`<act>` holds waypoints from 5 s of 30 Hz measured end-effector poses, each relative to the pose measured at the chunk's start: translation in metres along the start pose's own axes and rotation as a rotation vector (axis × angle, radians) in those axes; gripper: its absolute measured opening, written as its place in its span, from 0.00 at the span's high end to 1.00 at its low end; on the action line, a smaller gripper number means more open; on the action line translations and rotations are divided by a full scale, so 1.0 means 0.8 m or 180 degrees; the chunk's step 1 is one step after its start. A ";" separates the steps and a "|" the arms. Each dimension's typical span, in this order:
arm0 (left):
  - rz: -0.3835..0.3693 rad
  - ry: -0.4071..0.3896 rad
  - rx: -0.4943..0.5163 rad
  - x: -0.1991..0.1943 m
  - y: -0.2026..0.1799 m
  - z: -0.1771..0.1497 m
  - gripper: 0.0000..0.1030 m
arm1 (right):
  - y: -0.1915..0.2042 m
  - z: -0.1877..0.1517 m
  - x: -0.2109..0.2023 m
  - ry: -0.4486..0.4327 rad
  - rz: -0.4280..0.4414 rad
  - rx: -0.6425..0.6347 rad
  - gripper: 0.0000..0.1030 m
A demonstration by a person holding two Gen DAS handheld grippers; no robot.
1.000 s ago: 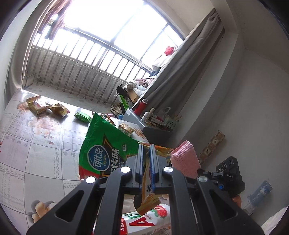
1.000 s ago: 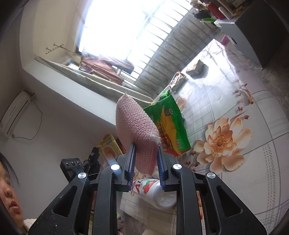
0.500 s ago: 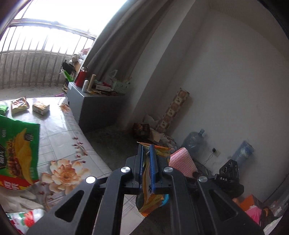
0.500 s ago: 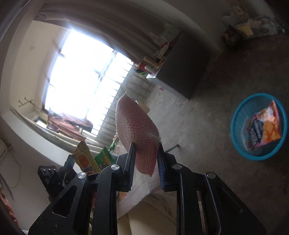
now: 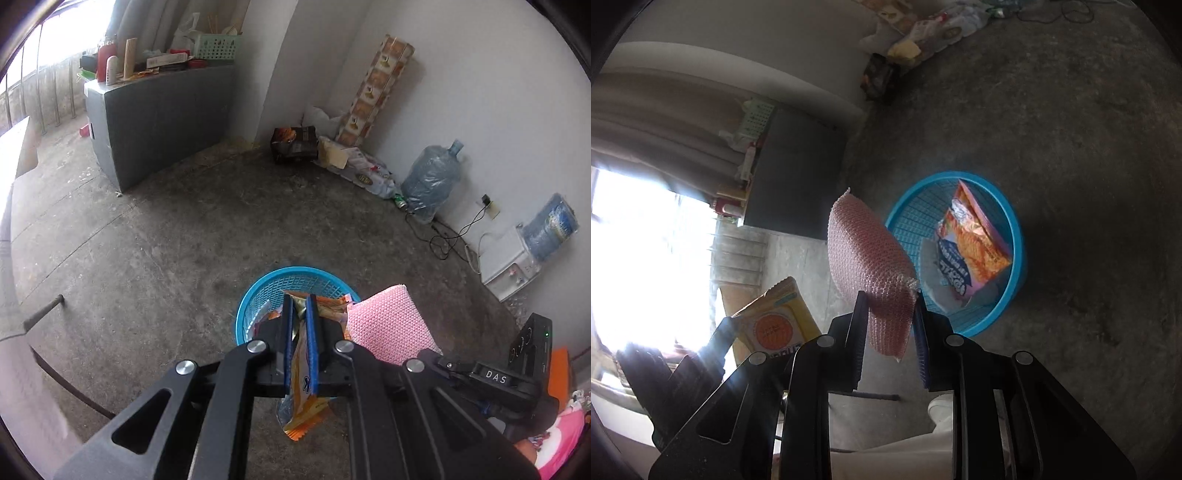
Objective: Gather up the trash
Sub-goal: 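Open both grippers to drop the items into the wastebasket, then move both tools back toward the white bottle on the table, then close the right gripper around the white AD milk bottle and lift it, then grasp the white cloth glove with the left gripper while the right gripper holds the bottle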
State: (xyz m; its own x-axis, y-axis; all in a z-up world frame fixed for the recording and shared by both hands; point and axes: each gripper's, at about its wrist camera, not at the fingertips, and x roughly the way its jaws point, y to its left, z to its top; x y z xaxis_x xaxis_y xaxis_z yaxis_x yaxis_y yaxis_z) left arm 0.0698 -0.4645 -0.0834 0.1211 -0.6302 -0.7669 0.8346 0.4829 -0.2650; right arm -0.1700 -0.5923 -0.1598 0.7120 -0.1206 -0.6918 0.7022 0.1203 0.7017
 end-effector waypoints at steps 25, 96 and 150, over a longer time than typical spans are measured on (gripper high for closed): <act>-0.0119 -0.0066 -0.0354 -0.131 0.024 -0.020 0.44 | -0.020 -0.015 -0.024 0.0125 -0.0309 0.0205 0.28; 0.1453 -0.0708 -0.1793 -0.423 0.461 -0.272 0.94 | 0.431 -0.411 0.069 0.1036 -0.0227 -0.4193 0.39; 0.1263 0.0015 -0.0581 -0.412 0.355 -0.294 0.41 | 0.422 -0.360 0.128 0.2098 -0.0516 -0.3168 0.36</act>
State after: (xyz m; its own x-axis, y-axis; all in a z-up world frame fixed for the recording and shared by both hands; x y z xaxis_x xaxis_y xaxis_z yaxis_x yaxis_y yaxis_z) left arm 0.1405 0.0230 -0.0430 0.4106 -0.3716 -0.8326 0.6152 0.7869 -0.0478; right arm 0.1401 -0.2804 -0.0425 0.2754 0.2871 -0.9175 0.2703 0.8928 0.3604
